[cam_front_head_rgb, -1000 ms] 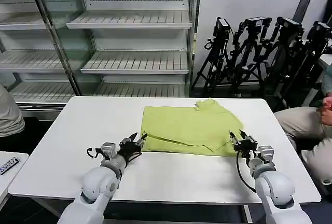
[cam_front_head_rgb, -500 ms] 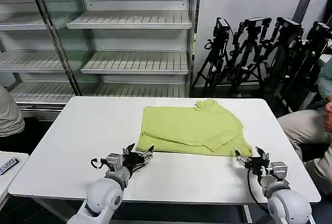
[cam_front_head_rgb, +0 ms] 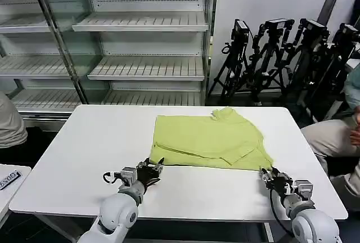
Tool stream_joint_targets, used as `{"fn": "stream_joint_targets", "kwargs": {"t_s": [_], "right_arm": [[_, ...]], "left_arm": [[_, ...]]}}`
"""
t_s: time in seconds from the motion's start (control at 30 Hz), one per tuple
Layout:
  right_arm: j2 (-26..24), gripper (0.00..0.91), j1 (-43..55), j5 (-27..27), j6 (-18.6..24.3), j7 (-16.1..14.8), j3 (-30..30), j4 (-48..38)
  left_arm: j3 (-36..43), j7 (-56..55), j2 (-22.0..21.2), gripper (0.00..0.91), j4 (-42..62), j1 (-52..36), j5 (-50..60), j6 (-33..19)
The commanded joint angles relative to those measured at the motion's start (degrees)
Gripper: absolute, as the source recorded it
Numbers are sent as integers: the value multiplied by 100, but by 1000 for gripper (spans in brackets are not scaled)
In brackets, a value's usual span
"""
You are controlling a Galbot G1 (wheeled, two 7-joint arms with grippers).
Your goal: Fold and organize the clothes.
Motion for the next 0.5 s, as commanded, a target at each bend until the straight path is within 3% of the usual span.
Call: {"fn": "stream_joint_targets", "kwargs": {"t_s": [0.03, 0.3, 0.5], "right_arm": [[0, 0, 43, 99, -41, 17, 9, -44], [95, 0, -854, -15, -33, 25, 154, 801], [254, 0, -1940, -295, 104, -18, 305, 1729]], "left_arm": [[32, -8, 2, 10, 26, -11, 63, 6], [-209, 193, 150, 10, -477, 487, 279, -115], [-790, 345, 426, 10, -1309, 1412, 260, -91]]}}
